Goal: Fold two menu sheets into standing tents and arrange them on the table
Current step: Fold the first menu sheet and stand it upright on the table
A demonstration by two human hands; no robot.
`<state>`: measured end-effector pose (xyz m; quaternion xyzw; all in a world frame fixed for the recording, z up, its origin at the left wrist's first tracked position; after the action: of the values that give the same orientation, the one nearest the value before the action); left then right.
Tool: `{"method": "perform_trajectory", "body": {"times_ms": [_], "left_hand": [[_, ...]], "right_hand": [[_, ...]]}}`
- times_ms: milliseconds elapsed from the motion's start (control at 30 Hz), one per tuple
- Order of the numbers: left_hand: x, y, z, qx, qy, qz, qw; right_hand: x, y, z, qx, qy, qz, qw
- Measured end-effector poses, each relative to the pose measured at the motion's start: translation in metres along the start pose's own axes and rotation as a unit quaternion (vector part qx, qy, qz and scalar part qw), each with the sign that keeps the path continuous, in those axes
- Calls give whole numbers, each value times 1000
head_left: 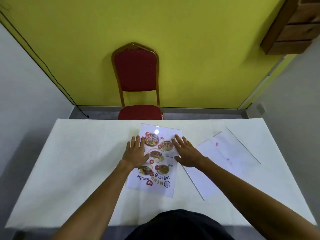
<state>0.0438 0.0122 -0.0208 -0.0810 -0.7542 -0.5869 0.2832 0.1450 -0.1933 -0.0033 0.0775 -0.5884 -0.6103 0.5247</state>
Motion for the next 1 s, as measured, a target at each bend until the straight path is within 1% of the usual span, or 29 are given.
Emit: {"method": "perform_trajectory", "body": {"times_ms": [67, 133, 233, 433, 633, 800, 933, 1000], "left_hand": [[5, -7, 0, 12, 17, 10, 1000], [10, -17, 0, 28, 22, 0, 999], [12, -29, -2, 63, 31, -12, 997], [23, -47, -1, 104, 34, -53, 993], [32, -60, 1, 115, 53, -60, 990], [37, -66, 6, 108, 60, -70, 990], [41, -67, 8, 105, 49, -89, 989], [42, -67, 8, 103, 48, -91, 989]], "right_hand": [[2, -13, 5, -49, -10, -2, 999], [6, -30, 12, -57, -2, -13, 998], [8, -48, 19, -86, 10, -56, 995], [22, -74, 35, -126, 7, -85, 988], [31, -85, 45, -186, -53, -117, 974], [35, -88, 50, -222, -85, -95, 967], [35, -84, 49, -305, -121, -115, 938], [34, -80, 49, -370, -137, -125, 910]]}}
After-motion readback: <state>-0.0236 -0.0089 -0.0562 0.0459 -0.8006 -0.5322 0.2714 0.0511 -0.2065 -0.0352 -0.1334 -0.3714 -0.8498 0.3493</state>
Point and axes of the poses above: each hand's wrist, its own x-axis away from the middle knuckle, its own y-axis out of the back of the hand, z = x × y, the point moved 5 cm from there along -x, towards the middle knuckle, and after that the axes turned 7 degrees about z, right-handed, at the moved point
